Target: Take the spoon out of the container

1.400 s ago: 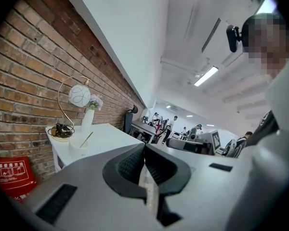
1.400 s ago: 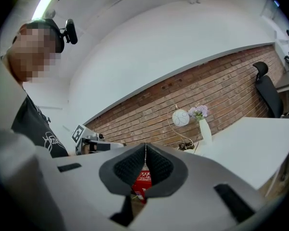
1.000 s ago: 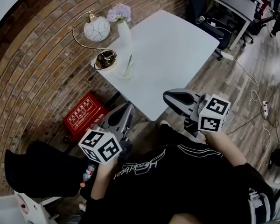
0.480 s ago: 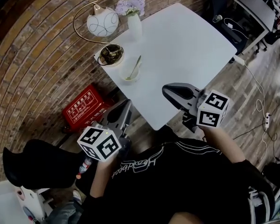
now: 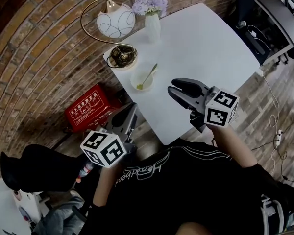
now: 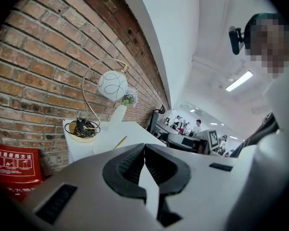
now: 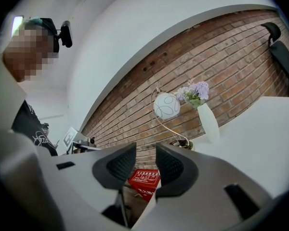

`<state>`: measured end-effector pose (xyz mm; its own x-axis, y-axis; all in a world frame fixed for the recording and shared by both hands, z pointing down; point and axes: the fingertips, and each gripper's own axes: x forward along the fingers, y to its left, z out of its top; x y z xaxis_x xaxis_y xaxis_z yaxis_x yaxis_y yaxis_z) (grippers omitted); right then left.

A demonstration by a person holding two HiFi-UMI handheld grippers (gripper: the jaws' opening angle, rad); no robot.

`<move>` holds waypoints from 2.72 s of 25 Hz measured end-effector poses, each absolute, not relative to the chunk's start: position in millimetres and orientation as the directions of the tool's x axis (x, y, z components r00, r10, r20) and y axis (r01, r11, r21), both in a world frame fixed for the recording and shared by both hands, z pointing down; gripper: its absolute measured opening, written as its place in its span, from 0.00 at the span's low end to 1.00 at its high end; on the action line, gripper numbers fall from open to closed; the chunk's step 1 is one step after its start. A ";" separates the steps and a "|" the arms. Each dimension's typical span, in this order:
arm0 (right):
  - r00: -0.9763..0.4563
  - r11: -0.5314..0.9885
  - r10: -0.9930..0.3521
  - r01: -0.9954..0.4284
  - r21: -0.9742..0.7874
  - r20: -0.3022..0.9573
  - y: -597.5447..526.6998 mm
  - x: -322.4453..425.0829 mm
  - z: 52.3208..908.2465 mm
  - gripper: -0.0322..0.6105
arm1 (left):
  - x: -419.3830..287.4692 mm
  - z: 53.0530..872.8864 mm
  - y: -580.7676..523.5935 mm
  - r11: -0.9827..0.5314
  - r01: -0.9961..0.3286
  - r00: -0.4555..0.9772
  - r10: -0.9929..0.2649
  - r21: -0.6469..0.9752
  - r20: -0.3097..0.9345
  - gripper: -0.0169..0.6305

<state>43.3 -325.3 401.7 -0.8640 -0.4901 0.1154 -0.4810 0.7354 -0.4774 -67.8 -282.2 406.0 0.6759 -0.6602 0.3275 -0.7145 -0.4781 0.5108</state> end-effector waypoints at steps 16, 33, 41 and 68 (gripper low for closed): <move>-0.843 0.685 -0.483 -0.532 -0.498 0.236 -416.6 14.6 472.3 0.28 | -115.3 435.5 -322.7 -0.356 -0.755 0.601 -0.712 0.551 0.363 0.03; -0.825 0.632 -0.472 -0.563 -0.533 0.311 -447.2 -3.8 531.0 0.19 | -130.6 464.0 -328.3 -0.290 -0.762 0.578 -0.708 0.579 0.405 0.03; -0.819 0.614 -0.477 -0.571 -0.545 0.320 -447.9 -7.1 536.2 0.06 | -134.1 467.2 -326.5 -0.279 -0.763 0.573 -0.709 0.583 0.411 0.03; -0.765 0.639 -0.606 -0.631 -0.439 0.217 -420.2 7.7 452.7 0.05 | -138.0 432.0 -290.6 -0.336 -0.754 0.586 -0.732 0.565 0.347 0.03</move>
